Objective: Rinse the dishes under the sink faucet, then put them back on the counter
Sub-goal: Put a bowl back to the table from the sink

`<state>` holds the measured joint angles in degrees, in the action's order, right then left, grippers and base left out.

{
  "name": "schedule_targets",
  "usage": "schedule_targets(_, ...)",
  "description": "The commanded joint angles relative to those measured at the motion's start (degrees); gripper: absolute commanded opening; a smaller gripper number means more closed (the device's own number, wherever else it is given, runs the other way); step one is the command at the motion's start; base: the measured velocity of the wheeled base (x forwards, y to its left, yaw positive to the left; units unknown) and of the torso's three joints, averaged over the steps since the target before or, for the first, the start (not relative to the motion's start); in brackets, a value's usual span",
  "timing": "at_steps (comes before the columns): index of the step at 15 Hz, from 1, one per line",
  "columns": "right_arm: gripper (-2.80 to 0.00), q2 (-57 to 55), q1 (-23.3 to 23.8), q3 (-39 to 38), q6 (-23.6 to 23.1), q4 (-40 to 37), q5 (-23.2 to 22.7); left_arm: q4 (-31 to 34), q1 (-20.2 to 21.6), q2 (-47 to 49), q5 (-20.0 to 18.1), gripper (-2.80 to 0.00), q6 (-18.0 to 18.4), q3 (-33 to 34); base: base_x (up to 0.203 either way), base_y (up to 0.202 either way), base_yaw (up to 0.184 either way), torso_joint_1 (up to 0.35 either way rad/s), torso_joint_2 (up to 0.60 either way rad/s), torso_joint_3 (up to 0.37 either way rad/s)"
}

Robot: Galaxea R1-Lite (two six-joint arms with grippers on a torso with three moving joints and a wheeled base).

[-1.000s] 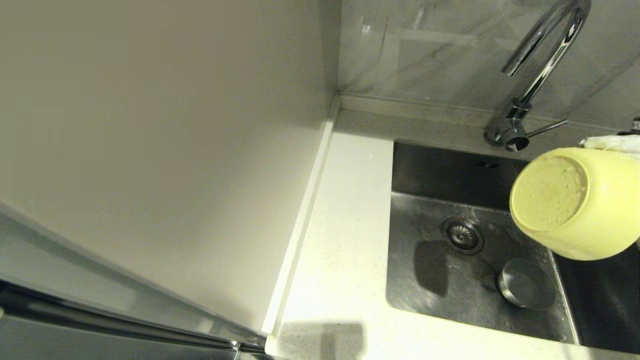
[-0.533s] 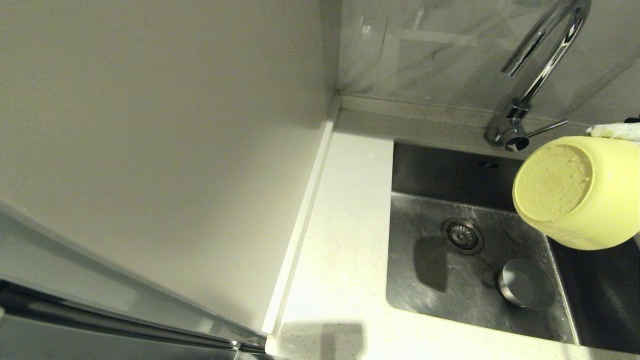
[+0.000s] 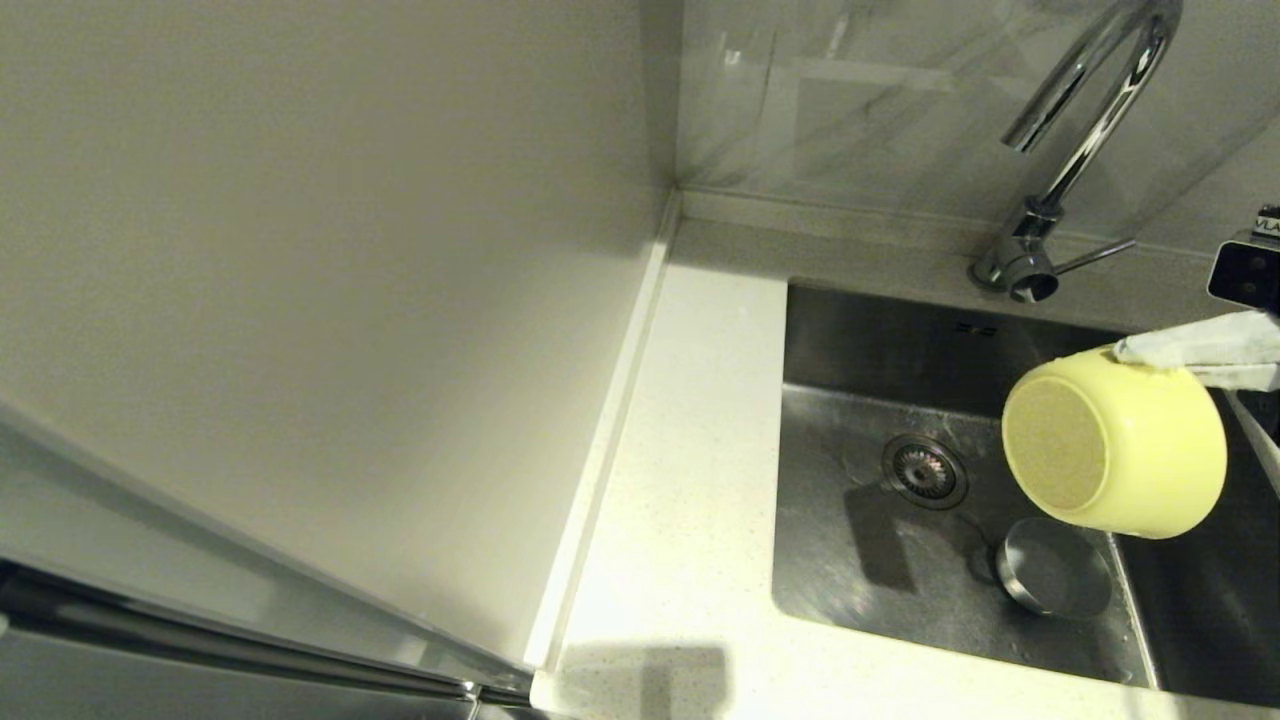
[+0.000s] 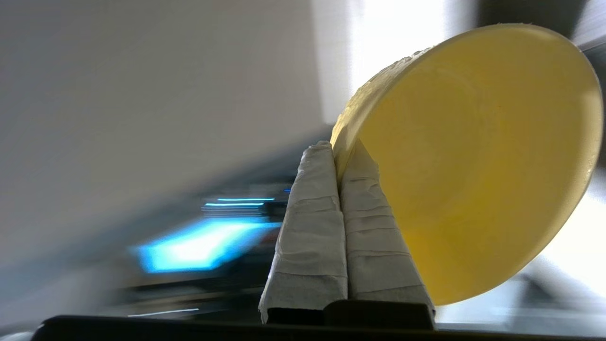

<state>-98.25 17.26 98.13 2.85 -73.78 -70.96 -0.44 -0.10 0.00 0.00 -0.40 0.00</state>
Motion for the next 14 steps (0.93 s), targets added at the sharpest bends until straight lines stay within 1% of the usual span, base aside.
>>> schedule_targets(1, -2.8, 3.3, 0.6, -4.5, -23.9, 9.0, 18.2, 0.0, 0.0, 0.0, 0.0, -2.8, 0.0, 0.2, 0.0, 0.0, 0.0, 0.0, 0.0, 0.0)
schedule_targets(2, -2.8, 4.5, 3.2, -7.1, -33.6, 13.8, 22.4, 0.0, 0.0, 0.0, 0.0, -2.8, 0.0, 0.2, 0.0, 0.0, 0.0, 0.0, 0.0, 0.0)
schedule_targets(4, -2.8, 6.1, 9.9, -9.5, -45.8, 21.9, 28.7, 0.0, 0.0, 0.0, 0.0, -2.8, 0.0, 0.2, 0.0, 0.0, 0.0, 0.0, 0.0, 0.0)
schedule_targets(5, -2.8, 6.5, 12.4, -9.9, -49.9, 25.8, 31.6, 0.0, 0.0, 0.0, 0.0, -2.8, 0.0, 0.2, 0.0, 0.0, 0.0, 0.0, 0.0, 0.0)
schedule_targets(7, -2.8, 7.0, 16.5, -10.2, -55.4, 31.8, 36.0, 0.0, 0.0, 0.0, 0.0, -2.8, 0.0, 0.2, 0.0, 0.0, 0.0, 0.0, 0.0, 0.0)
schedule_targets(8, -2.8, 7.3, 18.3, -10.3, -57.8, 33.4, 36.9, 0.0, 0.0, 0.0, 0.0, -2.8, 0.0, 0.2, 0.0, 0.0, 0.0, 0.0, 0.0, 0.0)
schedule_targets(12, -2.8, 8.7, 25.0, -14.3, -67.6, 34.2, 37.4, 0.0, 0.0, 0.0, 0.0, -2.8, 0.0, 0.2, 0.0, 0.0, 0.0, 0.0, 0.0, 0.0)
schedule_targets(13, -2.8, 9.0, 26.5, -14.9, -69.7, 34.2, 37.4, 0.0, 0.0, 0.0, 0.0, -2.8, 0.0, 0.1, 0.0, 0.0, 0.0, 0.0, 0.0, 0.0)
schedule_targets(14, -2.8, 9.4, 27.7, -15.4, -70.7, 34.2, 37.4, 0.0, 0.0, 0.0, 0.0, -2.8, 0.0, 0.2, 0.0, 0.0, 0.0, 0.0, 0.0, 0.0)
